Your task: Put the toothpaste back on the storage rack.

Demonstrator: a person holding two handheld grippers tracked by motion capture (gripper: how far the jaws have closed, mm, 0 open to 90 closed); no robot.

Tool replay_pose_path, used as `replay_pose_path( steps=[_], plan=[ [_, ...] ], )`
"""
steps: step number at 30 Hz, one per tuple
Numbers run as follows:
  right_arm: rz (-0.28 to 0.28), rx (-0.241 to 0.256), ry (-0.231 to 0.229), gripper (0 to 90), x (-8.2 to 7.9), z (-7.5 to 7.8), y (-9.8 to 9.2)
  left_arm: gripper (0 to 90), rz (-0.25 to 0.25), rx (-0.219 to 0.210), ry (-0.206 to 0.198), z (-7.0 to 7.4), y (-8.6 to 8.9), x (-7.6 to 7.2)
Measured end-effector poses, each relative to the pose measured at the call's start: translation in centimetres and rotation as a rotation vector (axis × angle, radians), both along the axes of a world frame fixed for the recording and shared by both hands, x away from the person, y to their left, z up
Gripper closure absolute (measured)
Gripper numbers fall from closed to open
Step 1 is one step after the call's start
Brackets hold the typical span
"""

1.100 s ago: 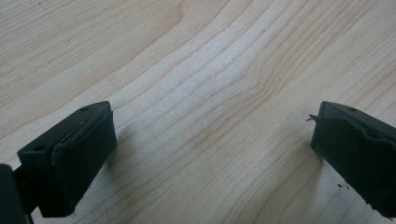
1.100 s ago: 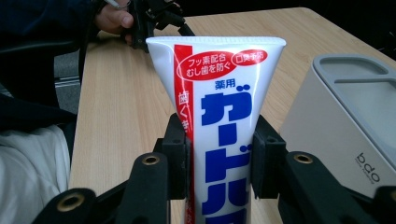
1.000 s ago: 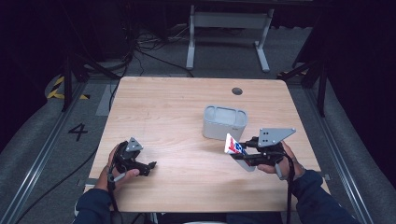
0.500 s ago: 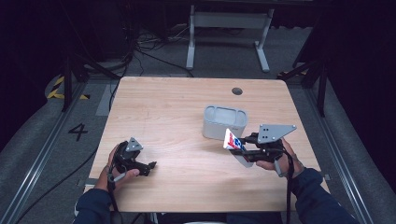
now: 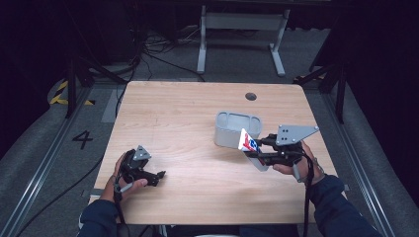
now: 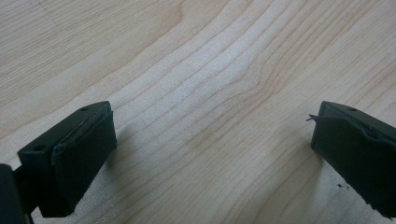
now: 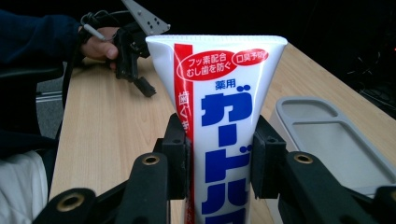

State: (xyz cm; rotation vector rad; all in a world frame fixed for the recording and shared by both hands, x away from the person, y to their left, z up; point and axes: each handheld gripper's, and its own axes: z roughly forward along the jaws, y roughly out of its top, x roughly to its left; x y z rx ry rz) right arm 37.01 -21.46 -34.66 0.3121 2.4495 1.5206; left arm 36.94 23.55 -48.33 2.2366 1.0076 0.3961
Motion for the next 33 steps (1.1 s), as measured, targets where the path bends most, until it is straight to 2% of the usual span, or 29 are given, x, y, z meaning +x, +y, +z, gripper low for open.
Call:
replay_pose_path(
  steps=[9, 17, 29, 33],
  plan=[
    [-0.022, 0.009, -0.014, 65.2, 0.7, 0.7, -0.2, 0.5, 0.0, 0.0, 0.0, 0.0, 0.0, 0.0],
    [-0.05, 0.038, -0.038, 65.2, 1.2, 1.9, -0.5, 0.5, 0.0, 0.0, 0.0, 0.0, 0.0, 0.0],
    [-0.07, 0.037, -0.074, 65.2, 2.3, 3.5, -0.1, 0.5, -0.002, 0.0, -0.002, 0.0, 0.0, 0.0],
    [-0.082, 0.039, -0.074, 65.2, 3.0, 4.0, 0.0, 0.5, -0.002, 0.0, -0.002, 0.0, 0.0, 0.0]
  ],
)
